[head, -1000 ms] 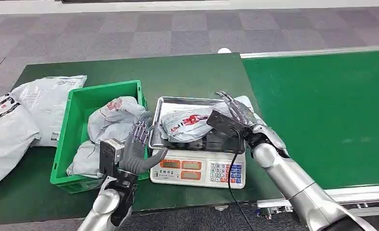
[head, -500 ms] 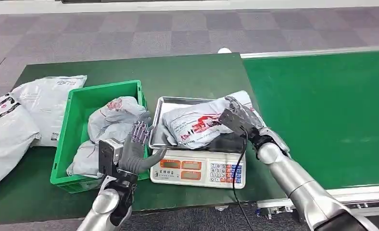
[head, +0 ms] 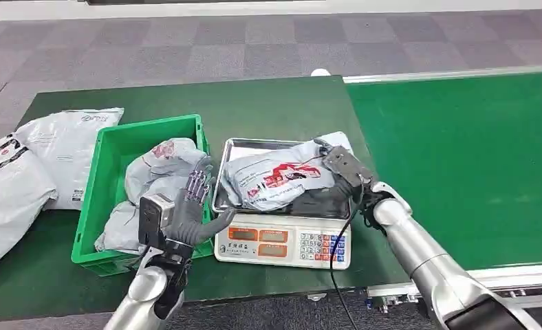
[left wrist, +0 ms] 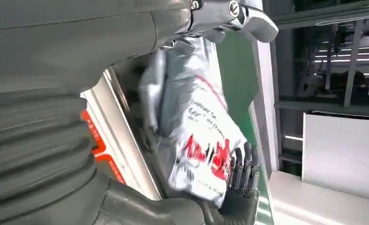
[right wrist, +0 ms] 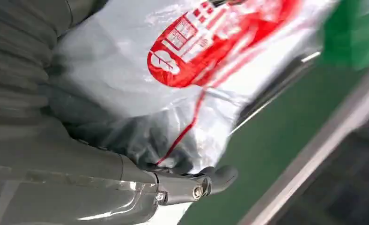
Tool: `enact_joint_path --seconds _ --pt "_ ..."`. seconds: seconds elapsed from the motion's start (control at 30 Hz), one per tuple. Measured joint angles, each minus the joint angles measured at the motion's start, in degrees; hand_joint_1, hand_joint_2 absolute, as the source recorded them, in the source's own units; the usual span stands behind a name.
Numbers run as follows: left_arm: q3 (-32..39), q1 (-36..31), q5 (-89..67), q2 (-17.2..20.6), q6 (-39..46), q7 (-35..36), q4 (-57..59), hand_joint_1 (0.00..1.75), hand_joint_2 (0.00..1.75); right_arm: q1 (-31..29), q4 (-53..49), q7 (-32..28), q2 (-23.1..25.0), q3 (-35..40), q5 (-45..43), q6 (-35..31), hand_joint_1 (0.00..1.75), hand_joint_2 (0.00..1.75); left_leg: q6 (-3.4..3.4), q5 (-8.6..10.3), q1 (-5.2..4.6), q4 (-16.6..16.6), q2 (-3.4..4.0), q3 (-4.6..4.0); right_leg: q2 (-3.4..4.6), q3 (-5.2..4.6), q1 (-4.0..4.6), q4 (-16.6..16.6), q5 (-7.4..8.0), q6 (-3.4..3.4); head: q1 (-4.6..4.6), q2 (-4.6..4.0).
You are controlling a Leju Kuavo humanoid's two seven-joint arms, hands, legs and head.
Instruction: Moved the parcel from conveyor to table for the left to box.
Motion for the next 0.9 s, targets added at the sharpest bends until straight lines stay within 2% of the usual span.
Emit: enact_joint_path --seconds 0.07,0.17,0.23,0.3,0.33,0.47,0.9 --pt "0.0 -0.9 0.6 0.5 -1.2 0.4 0.5 0.00 1.75 0.1 1.0 -2.2 0.4 -1.6 -9.1 7.8 0.00 0.00 -0.01 0.01 0.00 0.0 0.00 -0.01 -0.03 0.00 0.00 0.0 0.00 0.00 0.00 0.00" --pt "0.0 -2.2 2.0 0.8 -2.3 0.1 1.5 0.00 1.75 0.2 2.4 -1.2 1.1 -3.8 -19.8 19.3 0.00 0.00 -0.01 0.01 0.00 0.0 -0.01 -0.02 -0.01 0.02 0.00 0.0 0.00 0.00 0.00 -0.02" --pt "0.0 -2.9 2.4 1.0 -2.6 0.1 1.9 0.00 1.75 0.1 3.5 0.1 1.3 -4.5 -22.3 22.7 0.00 0.00 -0.01 0.01 0.00 0.0 -0.01 -0.03 -0.02 0.04 -0.01 0.0 0.00 0.00 0.00 -0.02" --pt "0.0 -3.1 2.4 1.1 -2.8 0.1 2.1 0.00 1.75 -0.5 4.1 0.8 1.5 -4.5 -21.6 22.8 0.00 0.00 -0.01 0.01 -0.01 0.0 0.00 -0.04 -0.01 0.04 -0.02 0.0 0.01 0.01 0.00 0.00" --pt "0.0 -3.1 2.3 1.1 -2.8 0.1 2.2 0.00 1.75 -0.9 4.3 0.9 1.7 -4.5 -20.9 22.5 0.00 1.75 -0.01 0.01 -0.01 0.0 0.00 -0.04 -0.01 0.04 -0.02 0.0 0.01 0.01 0.00 -0.02" --pt "0.1 -2.9 0.2 1.4 -2.1 0.1 2.2 0.00 1.75 -2.1 3.9 1.1 2.7 -4.5 -20.5 19.7 0.00 1.75 -0.01 0.02 -0.01 0.0 0.00 -0.03 -0.02 0.03 -0.01 0.0 0.01 0.01 0.00 -0.02" --pt "0.3 -3.1 -1.3 1.4 -2.1 0.5 2.6 0.00 1.75 -0.1 -2.4 1.8 2.9 -4.5 -23.2 21.4 0.00 1.75 -0.01 0.02 -0.01 0.0 0.00 -0.03 -0.01 0.01 -0.01 0.0 0.02 0.01 0.00 0.00"
